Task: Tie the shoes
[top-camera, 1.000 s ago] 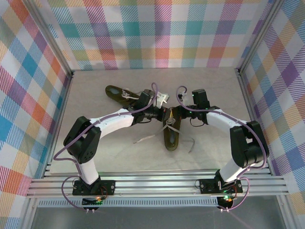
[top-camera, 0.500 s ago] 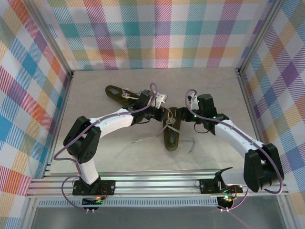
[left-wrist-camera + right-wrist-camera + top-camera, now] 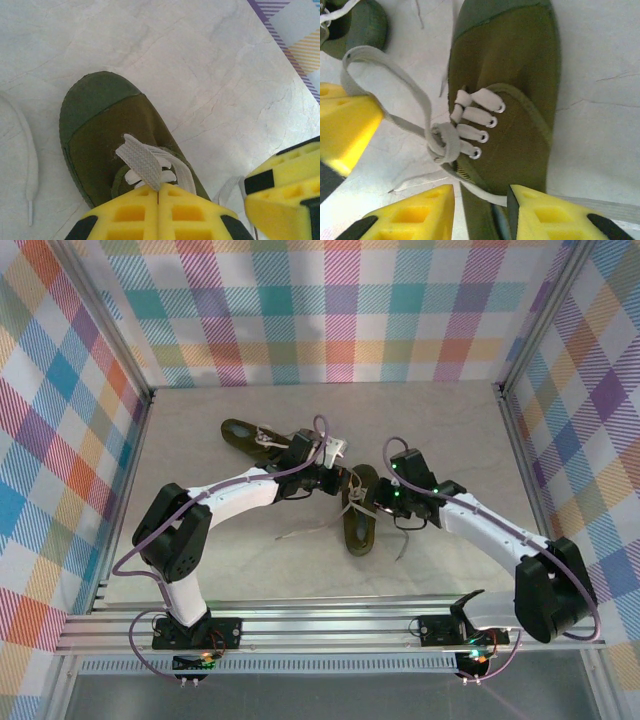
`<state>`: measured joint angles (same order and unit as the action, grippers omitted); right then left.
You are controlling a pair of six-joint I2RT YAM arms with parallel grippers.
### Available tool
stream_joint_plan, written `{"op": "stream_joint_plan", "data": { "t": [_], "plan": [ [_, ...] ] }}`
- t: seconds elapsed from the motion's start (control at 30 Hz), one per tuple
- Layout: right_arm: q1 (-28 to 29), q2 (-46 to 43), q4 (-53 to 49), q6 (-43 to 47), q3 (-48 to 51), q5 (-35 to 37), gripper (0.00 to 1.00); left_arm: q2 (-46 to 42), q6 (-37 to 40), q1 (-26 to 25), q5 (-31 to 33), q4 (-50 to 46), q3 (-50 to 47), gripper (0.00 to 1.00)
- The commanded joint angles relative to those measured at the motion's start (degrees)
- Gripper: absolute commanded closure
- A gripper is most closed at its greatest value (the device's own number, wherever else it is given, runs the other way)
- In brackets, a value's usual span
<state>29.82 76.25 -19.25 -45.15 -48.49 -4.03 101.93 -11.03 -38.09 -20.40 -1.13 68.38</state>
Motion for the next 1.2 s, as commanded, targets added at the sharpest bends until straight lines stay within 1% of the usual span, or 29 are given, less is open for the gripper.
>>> {"op": "stream_joint_plan", "data": {
  "t": [0.0,0.13,0.4,0.7,0.9,1.17],
  "plan": [
    [0.8,2.8,-0.7,-3.6,-3.2,0.6,0.65,-2.2,1.0,0.3,-0.3,-0.5,-0.9,1.00],
    [1.1,4.6,0.3,-3.6,-4.5,-0.1,0.63,-2.3,0.9,0.3,-0.7,-0.1,-1.0,1.00],
    [1.2,8.4,0.8,-3.4,-6.9,-0.8,0.63,-2.1,0.8,0.3,-0.9,0.2,-1.0,1.00],
    [1.3,12.1,0.0,-3.3,-9.2,-1.0,0.67,-1.7,0.7,0.3,-1.3,0.3,-0.8,1.00],
    [1.4,12.8,0.0,-3.2,-9.4,-1.2,0.73,-1.7,0.7,0.3,-1.2,0.4,-0.8,1.00],
    [1.4,11.7,-0.8,-2.7,-9.5,-1.1,0.89,-1.8,0.8,0.3,-0.7,0.2,-1.1,1.00]
  ]
}}
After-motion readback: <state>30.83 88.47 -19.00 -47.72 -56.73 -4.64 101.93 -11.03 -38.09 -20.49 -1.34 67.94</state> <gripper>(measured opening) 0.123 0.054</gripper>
